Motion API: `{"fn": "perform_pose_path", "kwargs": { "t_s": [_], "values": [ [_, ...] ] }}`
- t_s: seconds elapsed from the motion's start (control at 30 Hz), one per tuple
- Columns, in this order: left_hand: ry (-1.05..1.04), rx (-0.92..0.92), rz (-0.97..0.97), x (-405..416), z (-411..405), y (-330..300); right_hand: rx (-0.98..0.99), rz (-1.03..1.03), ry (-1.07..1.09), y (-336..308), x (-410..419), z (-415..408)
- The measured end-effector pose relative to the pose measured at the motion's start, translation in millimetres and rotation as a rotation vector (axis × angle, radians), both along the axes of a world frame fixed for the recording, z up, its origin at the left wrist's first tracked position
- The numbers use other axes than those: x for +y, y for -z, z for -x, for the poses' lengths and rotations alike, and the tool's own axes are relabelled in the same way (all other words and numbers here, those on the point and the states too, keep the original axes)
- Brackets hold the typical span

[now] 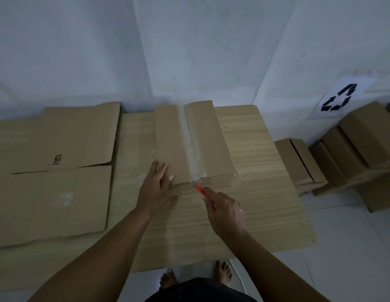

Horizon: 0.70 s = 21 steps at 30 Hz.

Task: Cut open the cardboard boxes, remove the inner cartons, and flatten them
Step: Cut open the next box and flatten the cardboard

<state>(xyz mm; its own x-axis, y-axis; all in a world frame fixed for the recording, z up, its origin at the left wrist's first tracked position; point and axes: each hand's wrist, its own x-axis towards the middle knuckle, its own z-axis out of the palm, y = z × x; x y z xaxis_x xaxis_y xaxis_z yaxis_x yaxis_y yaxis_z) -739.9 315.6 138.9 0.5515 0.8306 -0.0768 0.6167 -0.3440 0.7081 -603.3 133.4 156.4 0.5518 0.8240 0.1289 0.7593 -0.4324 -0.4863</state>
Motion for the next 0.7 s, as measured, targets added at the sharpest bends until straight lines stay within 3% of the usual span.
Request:
{"fn": "perform_pose_path", "kwargs": {
  "t_s": [0.2, 0.4, 0.7],
  "values": [
    [0.031, 0.045, -0.08, 3, 4, 4, -0.123, -0.031, 0.087, -4, 2, -9],
    [0.019, 0.075, -0.121, 3, 5, 5, -0.313, 0.052, 0.043, -10, -8, -37],
    [0.007, 0.089, -0.118, 3, 1, 5, -0.28, 0.001, 0.016, -11, -25, -69]
  ]
}}
